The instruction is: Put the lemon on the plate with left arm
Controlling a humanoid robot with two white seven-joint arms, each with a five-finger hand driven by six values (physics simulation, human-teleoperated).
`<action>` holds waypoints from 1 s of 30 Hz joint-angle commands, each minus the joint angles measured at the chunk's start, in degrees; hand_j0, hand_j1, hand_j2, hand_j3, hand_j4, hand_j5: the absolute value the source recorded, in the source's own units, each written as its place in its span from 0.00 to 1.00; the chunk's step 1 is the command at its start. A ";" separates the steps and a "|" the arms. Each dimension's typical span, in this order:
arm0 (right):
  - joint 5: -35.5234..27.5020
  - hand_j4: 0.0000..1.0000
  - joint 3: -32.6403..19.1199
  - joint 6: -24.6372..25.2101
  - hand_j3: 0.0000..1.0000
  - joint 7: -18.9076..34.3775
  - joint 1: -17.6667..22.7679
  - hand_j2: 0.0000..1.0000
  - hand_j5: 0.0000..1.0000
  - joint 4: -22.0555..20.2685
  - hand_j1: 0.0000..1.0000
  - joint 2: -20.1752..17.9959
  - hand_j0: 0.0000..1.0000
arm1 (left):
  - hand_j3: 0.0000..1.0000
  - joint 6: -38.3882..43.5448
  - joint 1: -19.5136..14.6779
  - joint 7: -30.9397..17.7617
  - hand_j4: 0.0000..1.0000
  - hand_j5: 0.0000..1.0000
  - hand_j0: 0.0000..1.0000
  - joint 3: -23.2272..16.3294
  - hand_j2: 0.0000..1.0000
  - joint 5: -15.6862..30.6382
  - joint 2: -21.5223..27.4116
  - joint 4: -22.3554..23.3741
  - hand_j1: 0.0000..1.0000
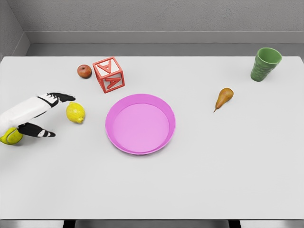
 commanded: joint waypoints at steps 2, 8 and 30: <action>-0.01 1.00 -0.01 0.00 1.00 0.09 0.00 1.00 1.00 0.00 1.00 0.00 1.00 | 1.00 0.12 -1.14 -2.64 1.00 1.00 1.00 0.30 1.00 -0.12 4.33 0.97 1.00; -0.01 1.00 0.08 0.00 1.00 0.00 0.00 1.00 1.00 0.00 1.00 0.00 1.00 | 1.00 0.12 -10.10 -2.72 1.00 1.00 1.00 -2.50 1.00 -5.03 5.91 1.59 1.00; -0.01 1.00 -0.01 0.00 1.00 0.00 0.00 1.00 1.00 0.00 1.00 0.00 1.00 | 1.00 0.12 -20.13 -3.34 1.00 1.00 1.00 -17.01 1.00 -24.38 -2.26 3.43 1.00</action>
